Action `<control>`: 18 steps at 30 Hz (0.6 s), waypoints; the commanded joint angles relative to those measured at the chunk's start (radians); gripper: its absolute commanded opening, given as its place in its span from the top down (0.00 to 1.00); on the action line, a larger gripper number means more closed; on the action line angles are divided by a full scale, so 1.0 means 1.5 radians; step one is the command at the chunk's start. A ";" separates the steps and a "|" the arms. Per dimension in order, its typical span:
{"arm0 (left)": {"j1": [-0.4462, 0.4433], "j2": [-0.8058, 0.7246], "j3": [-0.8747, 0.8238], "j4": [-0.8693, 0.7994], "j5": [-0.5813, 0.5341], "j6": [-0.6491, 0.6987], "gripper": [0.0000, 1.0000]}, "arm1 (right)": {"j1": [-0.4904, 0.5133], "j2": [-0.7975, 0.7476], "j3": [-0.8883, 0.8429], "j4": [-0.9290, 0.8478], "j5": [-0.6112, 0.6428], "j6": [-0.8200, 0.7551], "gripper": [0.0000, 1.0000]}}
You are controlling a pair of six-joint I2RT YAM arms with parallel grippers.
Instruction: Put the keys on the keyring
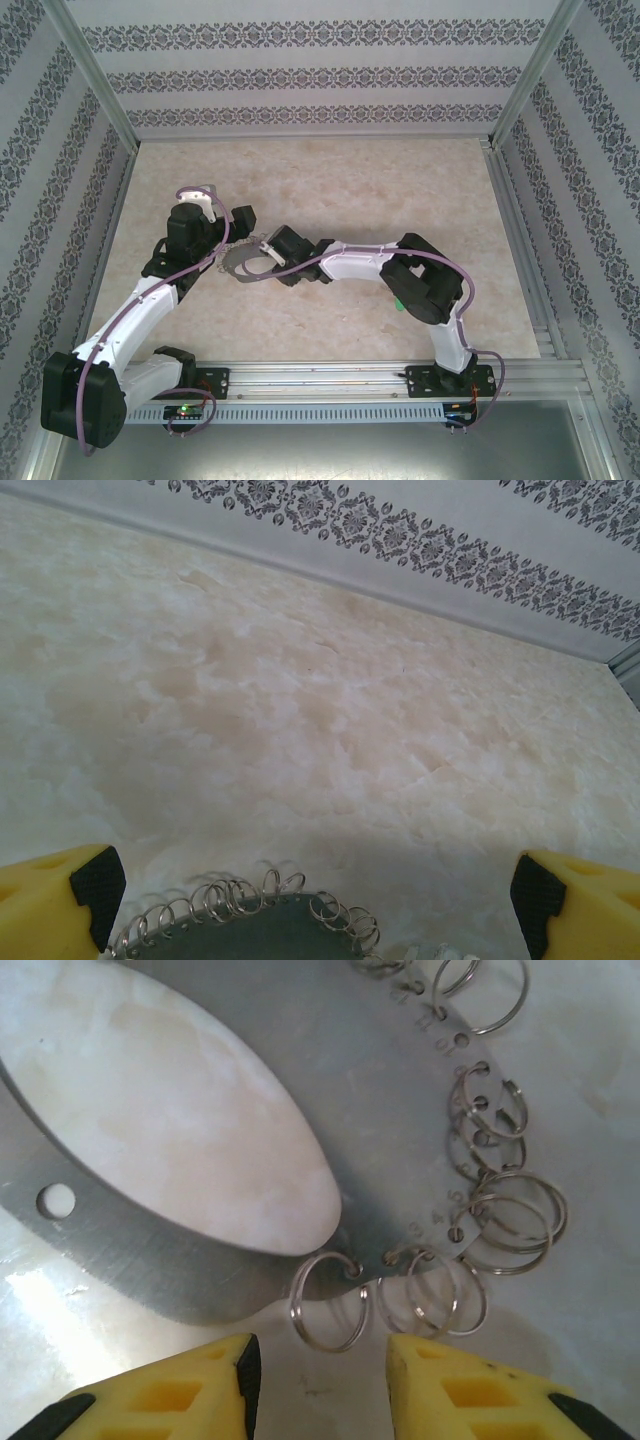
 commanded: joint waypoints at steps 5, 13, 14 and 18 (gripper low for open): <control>-0.003 0.003 0.005 0.027 0.004 -0.006 0.00 | 0.002 0.029 0.039 -0.018 0.018 -0.016 0.64; -0.004 0.004 0.004 0.029 0.003 -0.005 0.00 | -0.001 0.041 0.051 -0.022 0.005 -0.015 0.74; -0.004 0.004 0.004 0.030 0.004 -0.005 0.00 | -0.001 0.041 0.051 -0.023 0.003 -0.015 0.76; -0.004 0.006 0.005 0.032 0.003 -0.006 0.00 | -0.003 0.033 0.049 -0.024 -0.002 -0.017 0.89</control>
